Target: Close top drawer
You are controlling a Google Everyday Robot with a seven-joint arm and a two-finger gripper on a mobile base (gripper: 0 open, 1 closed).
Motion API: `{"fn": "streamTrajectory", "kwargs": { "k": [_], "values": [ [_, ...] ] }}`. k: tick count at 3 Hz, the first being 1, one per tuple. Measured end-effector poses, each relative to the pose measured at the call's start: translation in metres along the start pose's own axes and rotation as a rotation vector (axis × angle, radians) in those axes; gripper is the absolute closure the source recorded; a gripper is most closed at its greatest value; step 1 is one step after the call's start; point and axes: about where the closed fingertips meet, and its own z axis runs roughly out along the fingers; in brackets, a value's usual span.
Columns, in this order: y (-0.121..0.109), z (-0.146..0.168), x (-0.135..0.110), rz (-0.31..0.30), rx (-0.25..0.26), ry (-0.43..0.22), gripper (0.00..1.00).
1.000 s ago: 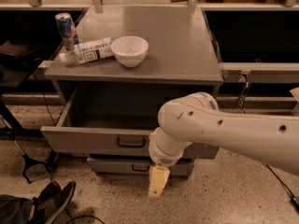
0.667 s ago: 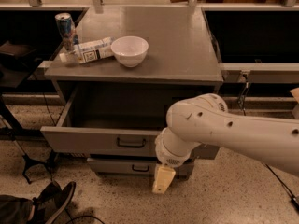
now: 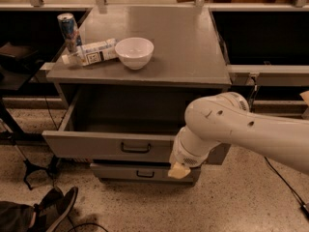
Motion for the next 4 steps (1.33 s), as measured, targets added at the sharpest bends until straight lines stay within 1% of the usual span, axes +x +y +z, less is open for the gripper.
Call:
{"fn": "streamTrajectory", "kwargs": {
  "k": [1,2,3,4],
  "values": [
    [-0.016,0.006,0.009,0.023,-0.006,0.017,0.85],
    [-0.030,0.019,0.017,0.050,-0.024,0.031,1.00],
    [-0.038,0.027,0.020,0.069,-0.039,0.031,0.81],
    [-0.050,0.025,0.013,0.068,-0.027,0.021,0.58]
  ]
}}
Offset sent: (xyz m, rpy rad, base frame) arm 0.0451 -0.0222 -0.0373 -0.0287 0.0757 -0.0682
